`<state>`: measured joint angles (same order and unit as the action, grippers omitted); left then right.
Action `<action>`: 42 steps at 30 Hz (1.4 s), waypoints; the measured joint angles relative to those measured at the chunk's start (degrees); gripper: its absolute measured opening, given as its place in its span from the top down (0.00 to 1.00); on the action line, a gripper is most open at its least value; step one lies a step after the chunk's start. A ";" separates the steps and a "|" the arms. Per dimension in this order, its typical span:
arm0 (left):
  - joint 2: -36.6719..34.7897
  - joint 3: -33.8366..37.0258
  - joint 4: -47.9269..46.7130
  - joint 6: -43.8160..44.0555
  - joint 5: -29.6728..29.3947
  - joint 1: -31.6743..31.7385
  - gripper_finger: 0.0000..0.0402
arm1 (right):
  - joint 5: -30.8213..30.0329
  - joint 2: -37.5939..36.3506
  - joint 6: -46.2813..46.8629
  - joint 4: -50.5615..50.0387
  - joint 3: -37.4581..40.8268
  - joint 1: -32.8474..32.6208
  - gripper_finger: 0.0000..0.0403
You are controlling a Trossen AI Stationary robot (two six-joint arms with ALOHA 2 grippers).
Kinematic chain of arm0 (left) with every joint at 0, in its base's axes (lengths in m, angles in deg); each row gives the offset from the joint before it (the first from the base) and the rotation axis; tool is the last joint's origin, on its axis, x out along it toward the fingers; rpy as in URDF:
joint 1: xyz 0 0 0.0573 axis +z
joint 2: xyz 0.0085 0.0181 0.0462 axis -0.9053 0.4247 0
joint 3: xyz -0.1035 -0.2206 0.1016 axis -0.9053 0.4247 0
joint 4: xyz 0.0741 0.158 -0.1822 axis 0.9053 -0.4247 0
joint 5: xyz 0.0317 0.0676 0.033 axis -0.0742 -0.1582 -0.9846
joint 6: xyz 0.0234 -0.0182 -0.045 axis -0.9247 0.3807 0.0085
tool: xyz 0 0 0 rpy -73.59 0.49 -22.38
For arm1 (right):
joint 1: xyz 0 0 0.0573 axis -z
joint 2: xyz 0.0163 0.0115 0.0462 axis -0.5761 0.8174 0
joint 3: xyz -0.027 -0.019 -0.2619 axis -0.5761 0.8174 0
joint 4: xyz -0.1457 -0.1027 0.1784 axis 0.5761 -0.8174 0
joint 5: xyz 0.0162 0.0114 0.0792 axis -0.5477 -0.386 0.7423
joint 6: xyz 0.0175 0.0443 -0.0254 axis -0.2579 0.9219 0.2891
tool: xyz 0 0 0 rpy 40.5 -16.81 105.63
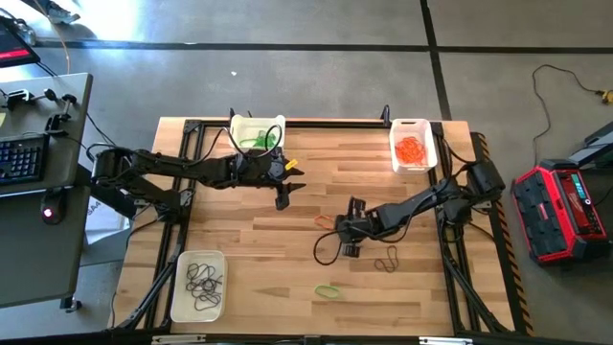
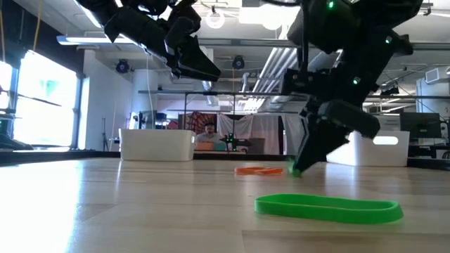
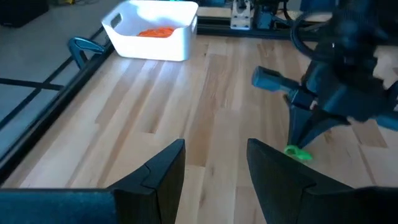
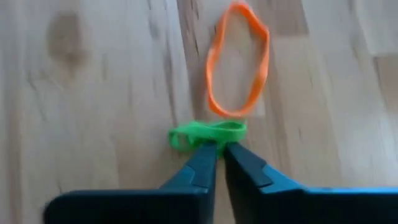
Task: Sort rubber bands into baskets
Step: Put the green rubber band into the top left white bin
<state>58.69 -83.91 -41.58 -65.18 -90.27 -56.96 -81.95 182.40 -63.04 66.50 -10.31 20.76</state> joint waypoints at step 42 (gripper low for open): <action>13.60 -0.02 12.30 2.94 -6.51 -12.43 0.98 | -10.42 -8.18 -12.98 20.13 -2.37 -1.11 0.97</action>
<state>72.29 -83.94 -29.28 -62.24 -96.78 -69.38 -92.36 174.22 -76.02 86.63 -12.67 19.65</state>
